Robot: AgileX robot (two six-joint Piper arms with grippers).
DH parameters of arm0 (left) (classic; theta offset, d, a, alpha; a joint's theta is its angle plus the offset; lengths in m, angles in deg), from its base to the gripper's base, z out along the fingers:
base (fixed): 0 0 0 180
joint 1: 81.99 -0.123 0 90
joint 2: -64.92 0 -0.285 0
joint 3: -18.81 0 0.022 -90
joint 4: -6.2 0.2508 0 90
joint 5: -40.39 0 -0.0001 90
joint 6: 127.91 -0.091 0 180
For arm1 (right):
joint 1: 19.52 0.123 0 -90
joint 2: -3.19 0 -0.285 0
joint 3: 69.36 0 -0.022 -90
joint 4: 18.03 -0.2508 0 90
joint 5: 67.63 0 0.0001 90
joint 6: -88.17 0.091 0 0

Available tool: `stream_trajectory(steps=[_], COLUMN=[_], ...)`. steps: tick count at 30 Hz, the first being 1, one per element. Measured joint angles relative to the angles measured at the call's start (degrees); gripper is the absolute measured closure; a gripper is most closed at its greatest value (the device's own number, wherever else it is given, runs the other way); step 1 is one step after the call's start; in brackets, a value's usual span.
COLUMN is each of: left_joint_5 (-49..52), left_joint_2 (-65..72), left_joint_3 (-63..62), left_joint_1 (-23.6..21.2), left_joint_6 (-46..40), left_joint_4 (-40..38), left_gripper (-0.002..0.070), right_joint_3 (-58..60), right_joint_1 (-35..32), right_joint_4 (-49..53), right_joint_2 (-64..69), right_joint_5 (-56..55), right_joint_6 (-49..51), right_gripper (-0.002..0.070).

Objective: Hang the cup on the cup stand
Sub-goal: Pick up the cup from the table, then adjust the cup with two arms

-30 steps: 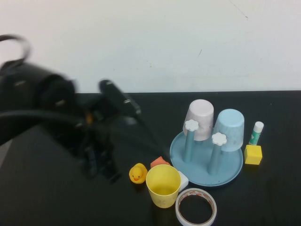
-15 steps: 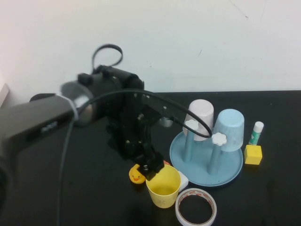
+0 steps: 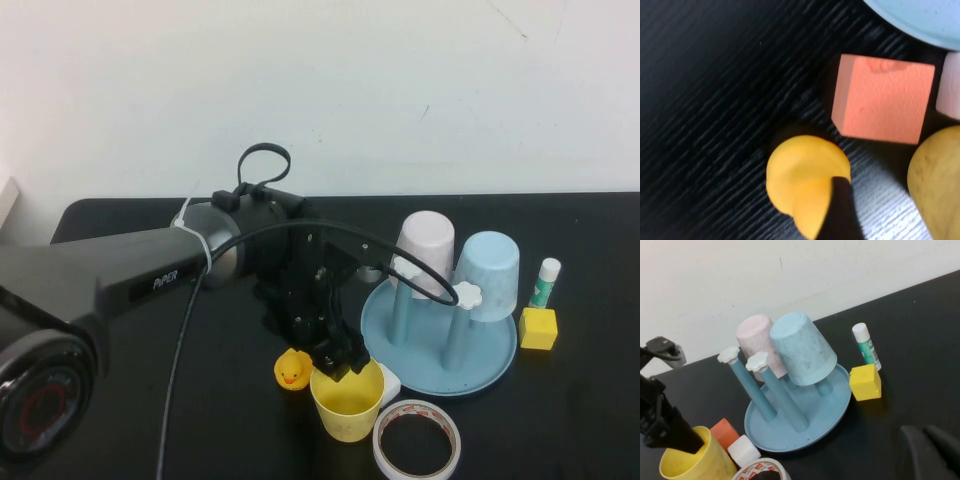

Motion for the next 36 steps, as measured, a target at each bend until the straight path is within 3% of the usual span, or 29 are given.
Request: stream_trajectory(steps=[7,14,21,30,36], left_joint_5=[-0.9,-0.9,-0.2,2.2,-6.0], left_joint_2=[1.9,3.0,-1.3,-21.0,-34.5], left_joint_3=[0.0,0.0,0.0,1.0,13.9], left_joint_1=[0.0,0.0,0.0,0.0,3.1], left_joint_6=[0.0,0.0,-0.5,-8.4,-10.4], left_joint_4=[-1.5,-1.9,-1.8,-3.0,-4.1], left_gripper=[0.0351,0.0626,0.0658,0.0658,0.0658], right_joint_3=[0.0,0.0,0.0,0.0,0.0], right_joint_1=[0.0,0.0,0.0,0.0,0.0], right_joint_4=[0.0,0.0,0.0,0.0,0.0], right_joint_2=[0.0,0.0,0.0,0.0,0.0], right_joint_5=[0.0,0.0,0.0,0.0,0.0], right_joint_6=[-0.3,-0.3,-0.4,-0.8,-0.8], right_gripper=[0.0678,0.0678,0.0678,0.0678,0.0678])
